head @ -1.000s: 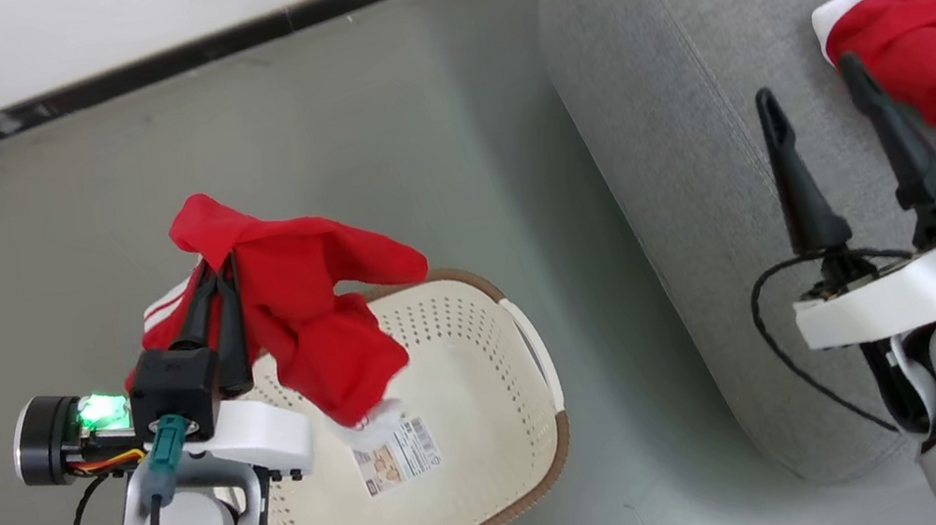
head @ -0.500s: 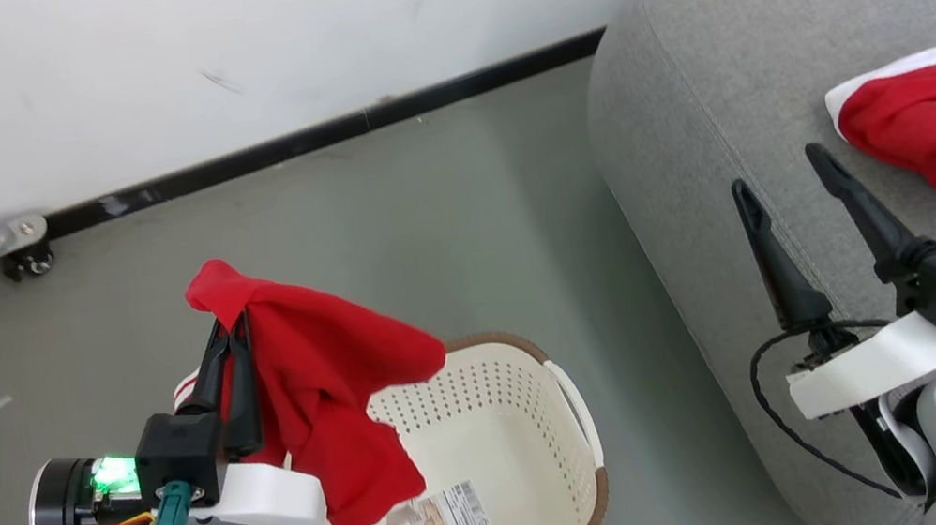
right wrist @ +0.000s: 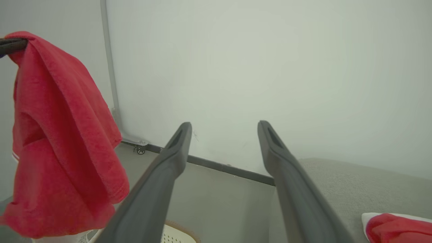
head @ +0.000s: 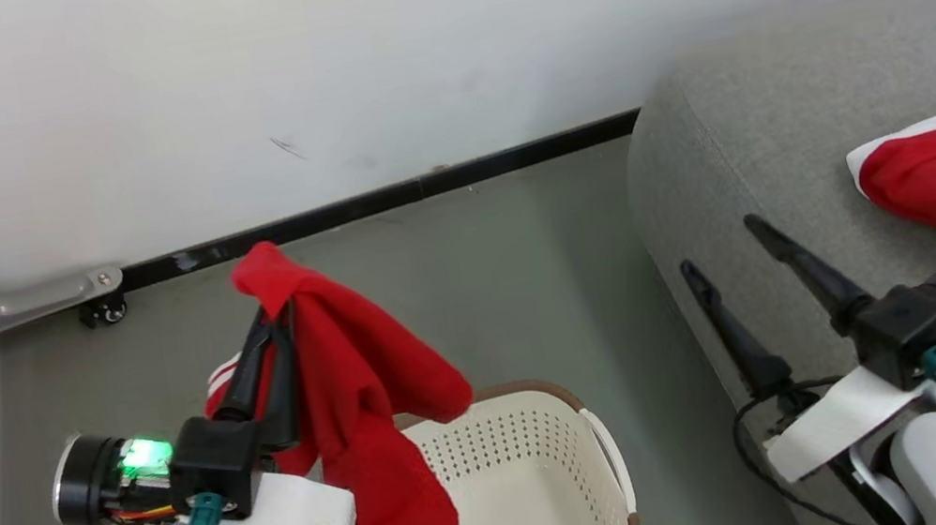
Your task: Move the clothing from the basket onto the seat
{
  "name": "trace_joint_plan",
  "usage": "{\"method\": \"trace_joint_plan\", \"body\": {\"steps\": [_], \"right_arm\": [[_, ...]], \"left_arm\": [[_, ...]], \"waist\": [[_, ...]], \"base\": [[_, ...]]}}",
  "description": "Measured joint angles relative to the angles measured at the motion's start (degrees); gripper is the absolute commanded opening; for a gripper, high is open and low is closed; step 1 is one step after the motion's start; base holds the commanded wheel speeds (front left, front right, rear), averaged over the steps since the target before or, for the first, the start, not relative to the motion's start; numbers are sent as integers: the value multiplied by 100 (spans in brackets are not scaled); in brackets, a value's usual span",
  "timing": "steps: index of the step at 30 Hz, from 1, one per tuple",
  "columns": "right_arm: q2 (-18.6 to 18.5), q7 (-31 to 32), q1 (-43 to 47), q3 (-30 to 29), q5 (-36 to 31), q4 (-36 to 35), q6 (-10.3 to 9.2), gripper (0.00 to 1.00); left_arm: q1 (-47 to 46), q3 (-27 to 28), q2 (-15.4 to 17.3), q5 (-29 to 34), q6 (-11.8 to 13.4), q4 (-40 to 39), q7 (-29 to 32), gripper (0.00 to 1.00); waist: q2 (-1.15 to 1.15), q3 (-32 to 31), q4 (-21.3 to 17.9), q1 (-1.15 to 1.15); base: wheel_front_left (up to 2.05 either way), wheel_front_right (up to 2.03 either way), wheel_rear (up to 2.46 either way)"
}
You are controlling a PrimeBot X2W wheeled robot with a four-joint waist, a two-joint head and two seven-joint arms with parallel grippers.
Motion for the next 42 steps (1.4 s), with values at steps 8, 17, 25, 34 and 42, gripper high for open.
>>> {"method": "trace_joint_plan", "body": {"steps": [8, 17, 25, 34, 42], "right_arm": [[-207, 325, 4, 839, 154, -11, 0, 100], [-587, 704, -60, 1982, 355, -113, 0, 100], [-927, 934, -593, 2480, 627, -313, 0, 100], [-1166, 1160, -971, 3052, 936, -318, 1, 100], [-1245, 1238, -1357, 3331, 1211, -223, 0, 100]], "left_arm": [[-92, -311, 18, 155, -258, -300, -4, 0], [-212, -579, -47, 223, -457, -456, -5, 0], [-340, -743, -65, 298, -560, -608, -7, 0], [-467, -984, -121, 350, -760, -740, -48, 0], [-581, -1237, -234, 419, -892, -866, -48, 0]], "waist": [[0, -250, 103, 0], [0, -417, 162, 0], [0, -399, 163, 0], [0, -349, 176, 0], [0, -298, 221, 0]], "base": [[0, 0, 0], [0, 0, 0], [0, 0, 0], [0, 0, 0], [0, 0, 0]]}}
